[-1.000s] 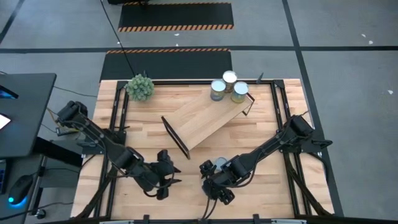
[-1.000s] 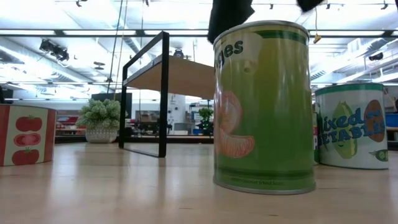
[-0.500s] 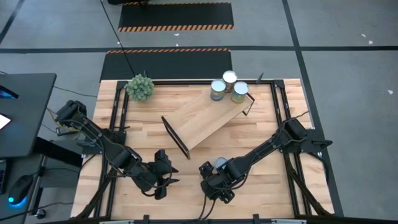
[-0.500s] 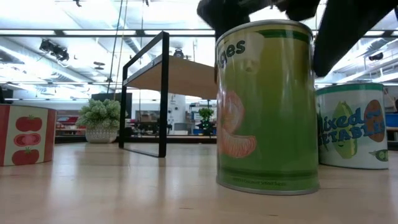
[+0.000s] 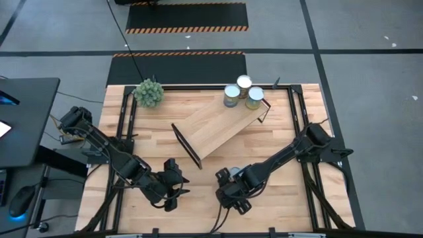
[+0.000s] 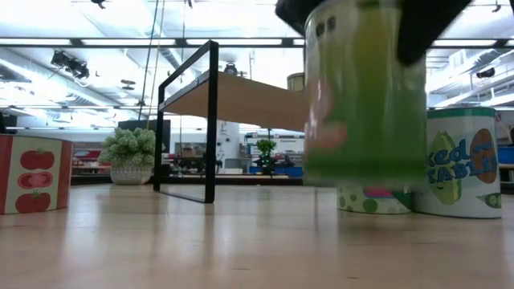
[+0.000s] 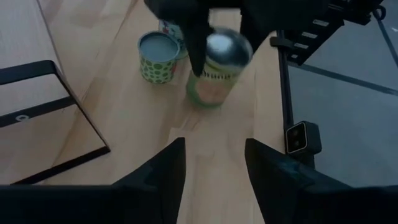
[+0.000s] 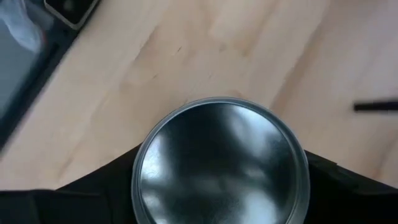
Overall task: Pick and place cans onto a shelf
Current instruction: Put the canned oranges on the shelf
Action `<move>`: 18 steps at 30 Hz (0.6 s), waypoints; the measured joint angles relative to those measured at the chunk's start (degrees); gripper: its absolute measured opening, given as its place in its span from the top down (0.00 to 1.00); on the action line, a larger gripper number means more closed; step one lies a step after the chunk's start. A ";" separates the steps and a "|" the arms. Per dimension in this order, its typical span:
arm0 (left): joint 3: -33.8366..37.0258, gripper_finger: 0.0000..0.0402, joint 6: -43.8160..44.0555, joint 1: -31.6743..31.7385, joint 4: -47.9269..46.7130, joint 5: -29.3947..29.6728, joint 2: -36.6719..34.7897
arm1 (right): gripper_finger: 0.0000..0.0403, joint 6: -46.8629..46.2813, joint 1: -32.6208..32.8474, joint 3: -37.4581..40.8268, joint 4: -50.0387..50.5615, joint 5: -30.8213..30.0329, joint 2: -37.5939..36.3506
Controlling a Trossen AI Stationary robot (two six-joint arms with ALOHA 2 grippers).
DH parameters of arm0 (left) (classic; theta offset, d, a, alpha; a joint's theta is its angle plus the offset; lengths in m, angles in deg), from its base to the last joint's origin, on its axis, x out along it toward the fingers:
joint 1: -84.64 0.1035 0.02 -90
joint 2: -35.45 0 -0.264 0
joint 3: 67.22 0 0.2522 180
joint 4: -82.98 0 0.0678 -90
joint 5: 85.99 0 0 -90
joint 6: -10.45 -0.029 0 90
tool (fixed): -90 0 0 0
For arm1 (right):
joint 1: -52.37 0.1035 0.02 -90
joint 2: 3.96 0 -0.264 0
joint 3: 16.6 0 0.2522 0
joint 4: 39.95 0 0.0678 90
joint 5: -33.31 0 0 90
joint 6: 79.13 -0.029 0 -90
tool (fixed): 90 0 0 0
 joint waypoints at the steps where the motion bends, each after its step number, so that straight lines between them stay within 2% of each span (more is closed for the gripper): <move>1: 0.00 0.57 -0.11 0.06 0.00 0.00 0.00 | 0.22 -1.81 -0.27 0.00 0.85 -0.04 -0.69; 10: 0.00 0.57 -0.24 0.16 0.01 3.10 0.00 | 0.22 -16.21 -4.95 0.00 11.61 -1.40 -10.23; 18: 0.00 0.57 -0.25 0.19 0.04 5.66 0.00 | 0.21 -26.32 -12.39 0.00 19.25 -10.77 -20.04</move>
